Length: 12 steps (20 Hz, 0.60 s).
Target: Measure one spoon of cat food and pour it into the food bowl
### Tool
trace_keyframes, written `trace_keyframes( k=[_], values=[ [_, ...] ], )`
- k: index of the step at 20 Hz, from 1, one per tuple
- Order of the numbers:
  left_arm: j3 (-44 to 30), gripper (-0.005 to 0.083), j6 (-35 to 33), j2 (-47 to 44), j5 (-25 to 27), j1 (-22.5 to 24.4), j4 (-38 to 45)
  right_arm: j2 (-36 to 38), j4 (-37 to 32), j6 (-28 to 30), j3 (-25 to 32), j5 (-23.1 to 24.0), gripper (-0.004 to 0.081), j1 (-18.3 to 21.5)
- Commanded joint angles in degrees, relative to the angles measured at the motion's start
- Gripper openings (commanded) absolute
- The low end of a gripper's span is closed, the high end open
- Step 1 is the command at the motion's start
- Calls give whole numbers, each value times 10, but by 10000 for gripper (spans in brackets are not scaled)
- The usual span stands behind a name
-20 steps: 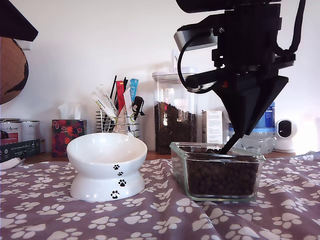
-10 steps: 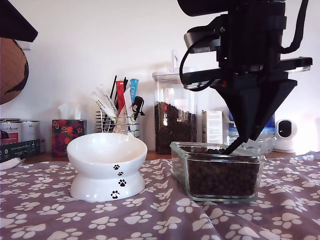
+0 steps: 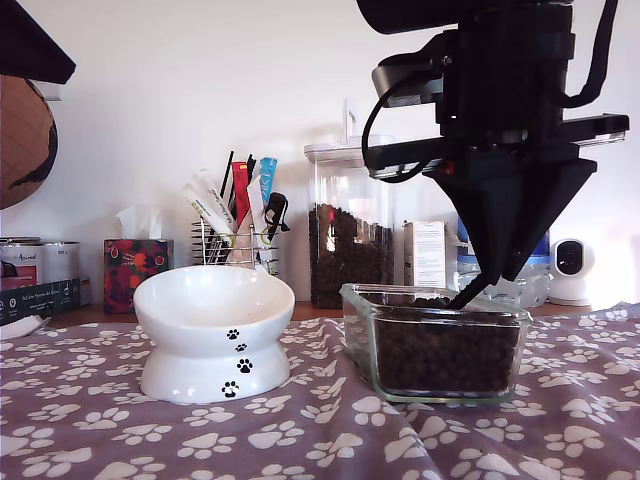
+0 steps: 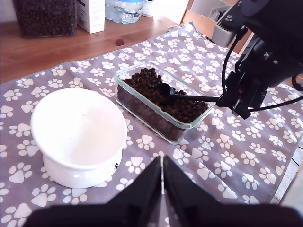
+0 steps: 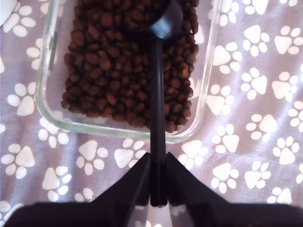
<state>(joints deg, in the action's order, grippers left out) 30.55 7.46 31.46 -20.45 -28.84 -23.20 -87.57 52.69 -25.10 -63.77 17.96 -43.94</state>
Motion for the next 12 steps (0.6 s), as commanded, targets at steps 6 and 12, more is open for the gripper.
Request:
trace_keyframes(
  k=[6,12],
  values=[
    [-13,-19,0,-4,0,-2,0,54,4,0,6,3,-13,2],
    [-13,-19,0,-5,1,-2,-9,85,-7,20,6,-9,-13,1]
  ],
)
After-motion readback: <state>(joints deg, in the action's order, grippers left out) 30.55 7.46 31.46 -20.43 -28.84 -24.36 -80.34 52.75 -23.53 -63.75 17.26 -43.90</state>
